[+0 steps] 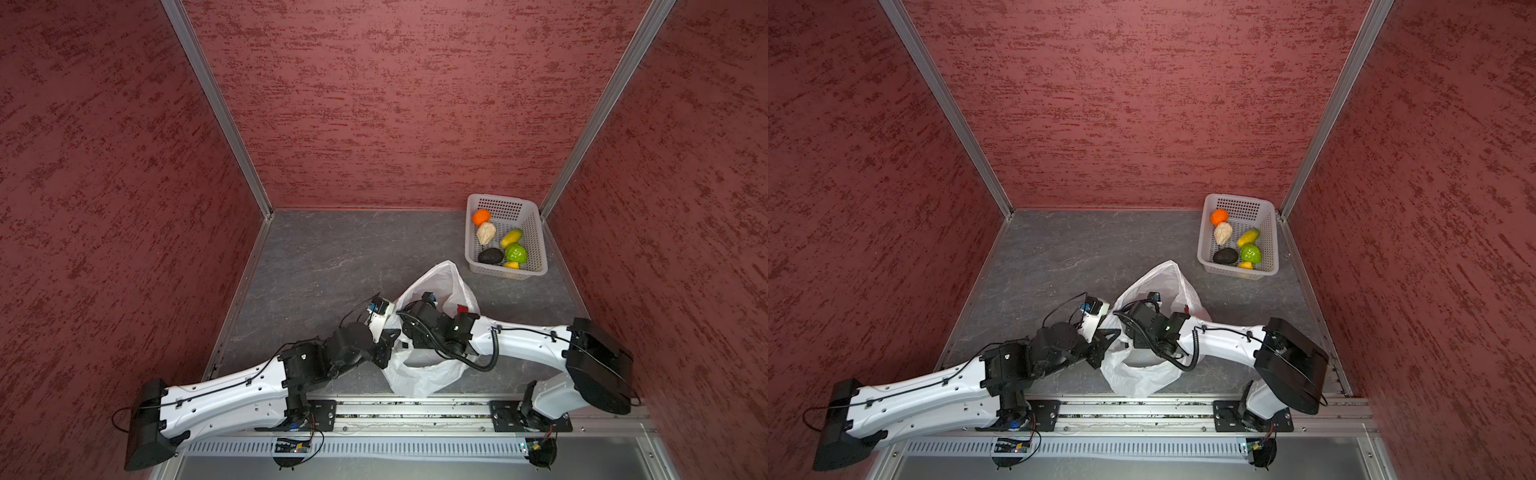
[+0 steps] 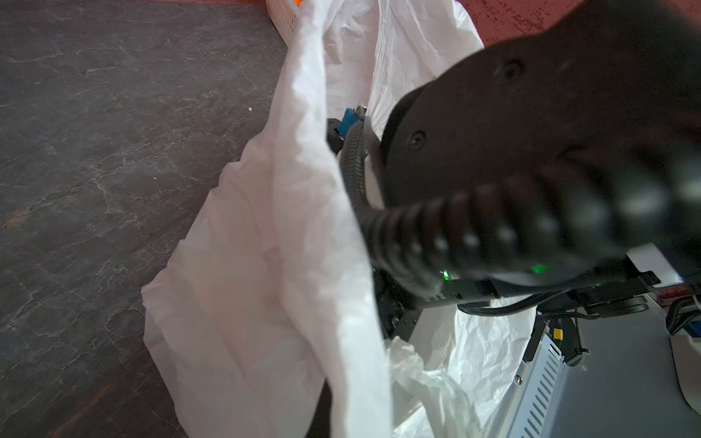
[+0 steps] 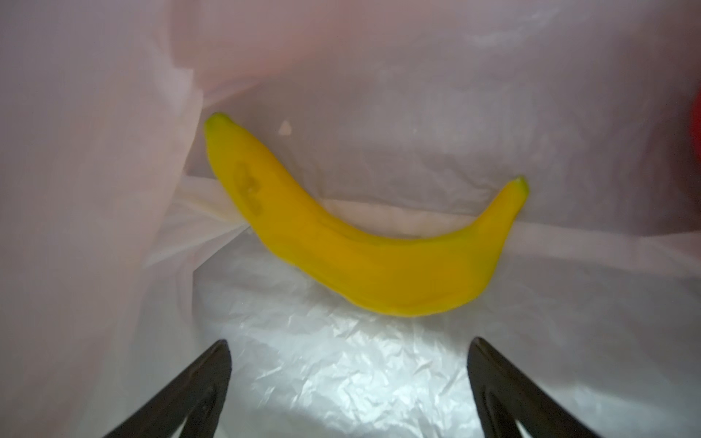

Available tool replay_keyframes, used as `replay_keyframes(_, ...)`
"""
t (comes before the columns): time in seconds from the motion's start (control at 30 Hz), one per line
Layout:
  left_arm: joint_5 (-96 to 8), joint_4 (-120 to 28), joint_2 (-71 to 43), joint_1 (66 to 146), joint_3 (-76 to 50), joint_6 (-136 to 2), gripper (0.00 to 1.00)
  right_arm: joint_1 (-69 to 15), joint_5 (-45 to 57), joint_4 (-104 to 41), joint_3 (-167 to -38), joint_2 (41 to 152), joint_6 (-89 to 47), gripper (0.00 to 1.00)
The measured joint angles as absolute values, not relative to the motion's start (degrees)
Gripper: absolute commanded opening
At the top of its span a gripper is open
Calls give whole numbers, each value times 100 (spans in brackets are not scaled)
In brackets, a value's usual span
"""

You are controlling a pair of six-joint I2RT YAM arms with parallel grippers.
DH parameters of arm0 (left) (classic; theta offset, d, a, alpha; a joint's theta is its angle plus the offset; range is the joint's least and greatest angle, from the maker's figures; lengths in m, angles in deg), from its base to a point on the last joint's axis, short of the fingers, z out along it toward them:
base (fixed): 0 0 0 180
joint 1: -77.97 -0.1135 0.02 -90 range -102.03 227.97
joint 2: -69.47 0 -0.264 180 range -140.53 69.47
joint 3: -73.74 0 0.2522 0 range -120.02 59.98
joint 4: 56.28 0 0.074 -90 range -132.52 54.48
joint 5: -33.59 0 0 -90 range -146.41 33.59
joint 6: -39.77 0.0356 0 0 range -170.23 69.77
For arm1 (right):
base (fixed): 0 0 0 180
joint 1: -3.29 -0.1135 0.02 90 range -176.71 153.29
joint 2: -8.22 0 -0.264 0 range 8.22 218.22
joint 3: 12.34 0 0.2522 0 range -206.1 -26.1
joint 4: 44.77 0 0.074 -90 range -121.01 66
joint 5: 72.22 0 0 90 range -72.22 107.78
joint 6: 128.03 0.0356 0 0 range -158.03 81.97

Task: Untie the knot of the plastic bag and take out the fruit
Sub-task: Pick up the fruit from the plastic bag.

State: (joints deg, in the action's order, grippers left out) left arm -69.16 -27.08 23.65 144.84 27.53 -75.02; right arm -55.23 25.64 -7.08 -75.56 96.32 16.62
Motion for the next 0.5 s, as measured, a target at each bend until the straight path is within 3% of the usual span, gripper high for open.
replay_keyframes(0.23,-6909,-2706,2378,14484,2818,-7505,0,-5379,2896,-584,-7835,9872,1453,98)
replay_keyframes(0.5,-6931,-2704,2498,14484,2867,-7507,0,-5425,2894,-614,-7942,9861,329,98)
